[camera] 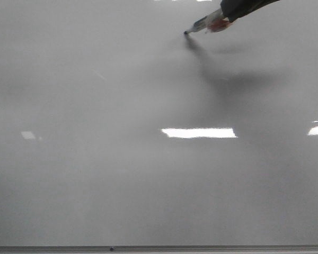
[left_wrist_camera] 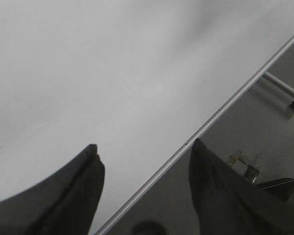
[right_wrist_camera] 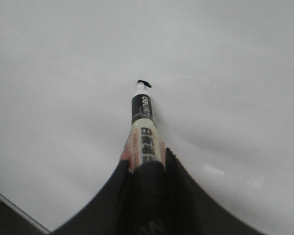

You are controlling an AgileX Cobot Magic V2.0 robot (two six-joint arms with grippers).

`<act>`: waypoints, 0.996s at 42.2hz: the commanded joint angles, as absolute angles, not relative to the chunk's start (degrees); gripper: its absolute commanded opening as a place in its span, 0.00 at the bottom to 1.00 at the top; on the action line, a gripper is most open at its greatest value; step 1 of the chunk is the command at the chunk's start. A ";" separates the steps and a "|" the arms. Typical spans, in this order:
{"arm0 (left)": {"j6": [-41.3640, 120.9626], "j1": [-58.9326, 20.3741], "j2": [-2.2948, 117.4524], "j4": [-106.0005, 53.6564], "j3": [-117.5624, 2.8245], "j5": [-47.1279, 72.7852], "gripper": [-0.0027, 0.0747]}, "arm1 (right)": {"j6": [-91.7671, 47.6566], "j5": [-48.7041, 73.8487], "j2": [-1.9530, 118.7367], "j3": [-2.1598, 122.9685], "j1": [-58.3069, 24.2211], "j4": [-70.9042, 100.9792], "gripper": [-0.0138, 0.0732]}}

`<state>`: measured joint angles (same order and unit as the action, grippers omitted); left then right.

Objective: Write number 9 on whiteboard

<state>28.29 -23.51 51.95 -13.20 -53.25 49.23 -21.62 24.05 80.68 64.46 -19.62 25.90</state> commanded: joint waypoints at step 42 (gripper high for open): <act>27.58 -23.29 51.39 -14.68 -54.76 45.62 0.53 | -23.60 36.99 85.69 65.55 -18.38 22.12 0.09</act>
<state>28.29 -23.51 51.95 -13.25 -53.25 49.00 -23.01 36.90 85.02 65.81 -17.58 21.72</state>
